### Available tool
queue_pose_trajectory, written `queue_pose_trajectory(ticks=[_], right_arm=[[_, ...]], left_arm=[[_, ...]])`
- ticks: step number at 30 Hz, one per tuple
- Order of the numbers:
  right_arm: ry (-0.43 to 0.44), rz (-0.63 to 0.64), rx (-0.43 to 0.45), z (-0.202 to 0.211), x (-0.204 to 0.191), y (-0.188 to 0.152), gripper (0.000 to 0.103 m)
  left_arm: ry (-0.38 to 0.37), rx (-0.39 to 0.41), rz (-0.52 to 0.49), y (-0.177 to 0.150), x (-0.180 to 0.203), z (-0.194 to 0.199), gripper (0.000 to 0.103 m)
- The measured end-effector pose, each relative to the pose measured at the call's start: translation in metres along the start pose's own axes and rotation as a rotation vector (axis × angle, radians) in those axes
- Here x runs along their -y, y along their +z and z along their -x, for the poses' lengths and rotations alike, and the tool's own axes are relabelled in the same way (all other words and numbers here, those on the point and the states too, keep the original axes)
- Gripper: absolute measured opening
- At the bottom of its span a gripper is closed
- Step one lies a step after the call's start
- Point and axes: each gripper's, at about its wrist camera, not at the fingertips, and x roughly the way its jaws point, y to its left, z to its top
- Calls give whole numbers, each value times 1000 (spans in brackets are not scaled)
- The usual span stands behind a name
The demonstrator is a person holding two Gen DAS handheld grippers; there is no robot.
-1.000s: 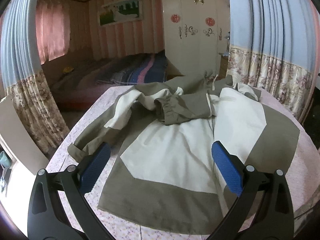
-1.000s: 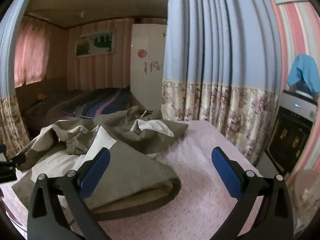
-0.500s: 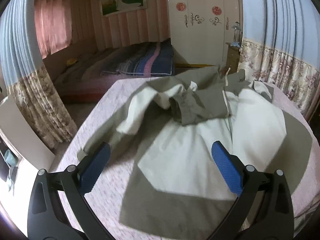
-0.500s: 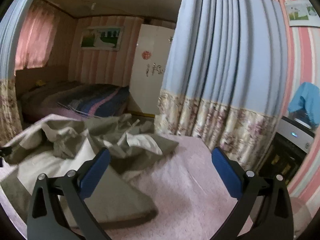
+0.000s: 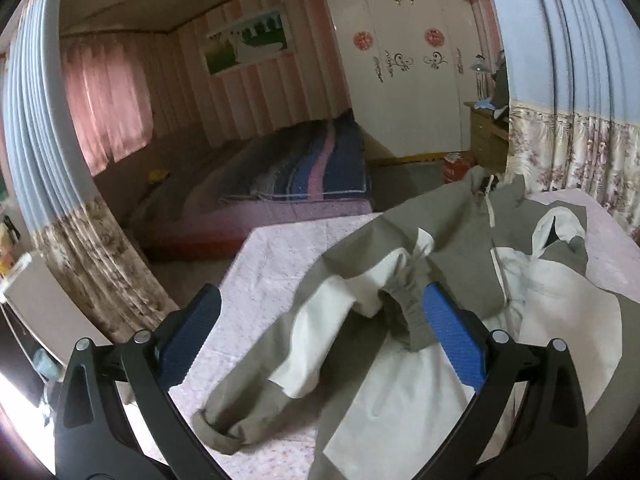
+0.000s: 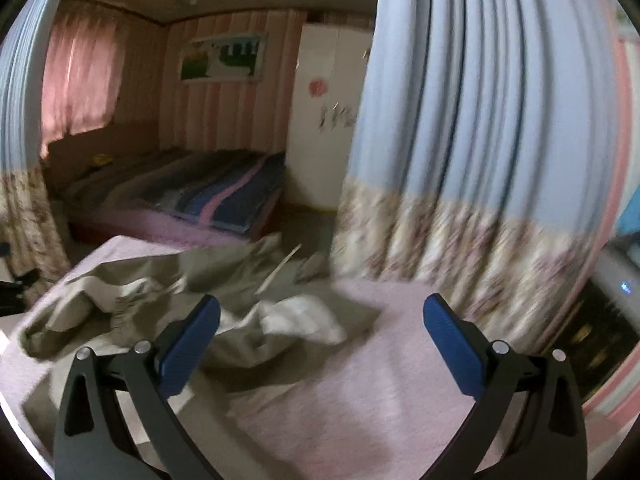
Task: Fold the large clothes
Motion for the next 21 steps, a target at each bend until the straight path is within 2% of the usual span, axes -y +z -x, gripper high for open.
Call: queue_pose_trajectory(ticks=[3,6,10,15,21], right_arm=[[104,-26,-85,-19,-11,-34,101],[120,55,-151,-27,-32,-69,101],[140,99,-204,-34,-42,-94,101],[149,82,-221,-42,-32,-109,101],[147,95,-196,-38,-29,-124,101]], left_arm=[[-46,-28,-15,-17,7,-12,100],[-78,-60,-21,-32,12,-15,100],[-103,-70,1,-49,9,-13,100],[-83,-93,1,-75,8,-15,100],[-93,-177,26,-116,-4,-15,100]])
